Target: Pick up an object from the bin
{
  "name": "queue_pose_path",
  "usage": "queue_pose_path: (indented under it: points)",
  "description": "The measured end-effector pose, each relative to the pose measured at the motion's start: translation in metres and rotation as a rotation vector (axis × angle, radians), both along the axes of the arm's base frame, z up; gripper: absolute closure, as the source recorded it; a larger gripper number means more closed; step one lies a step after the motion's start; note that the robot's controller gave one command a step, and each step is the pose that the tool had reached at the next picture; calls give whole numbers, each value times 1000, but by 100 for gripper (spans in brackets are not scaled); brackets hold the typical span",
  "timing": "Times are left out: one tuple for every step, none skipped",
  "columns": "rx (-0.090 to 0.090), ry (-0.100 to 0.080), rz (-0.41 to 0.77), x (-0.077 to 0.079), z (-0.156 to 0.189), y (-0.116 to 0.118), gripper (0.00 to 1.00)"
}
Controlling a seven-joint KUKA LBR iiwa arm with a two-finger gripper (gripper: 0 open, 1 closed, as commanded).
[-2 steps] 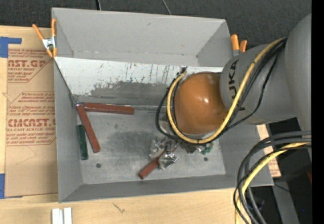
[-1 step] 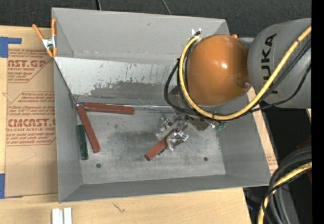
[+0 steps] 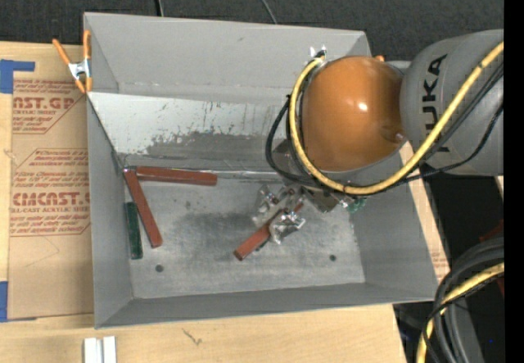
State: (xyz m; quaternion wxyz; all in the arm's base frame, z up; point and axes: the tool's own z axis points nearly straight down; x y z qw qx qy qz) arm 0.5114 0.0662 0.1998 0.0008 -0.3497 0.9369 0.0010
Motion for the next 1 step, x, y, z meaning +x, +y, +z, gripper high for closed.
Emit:
queue_pose_path:
  points:
    - [-1,6,66,0,28,-5,100]
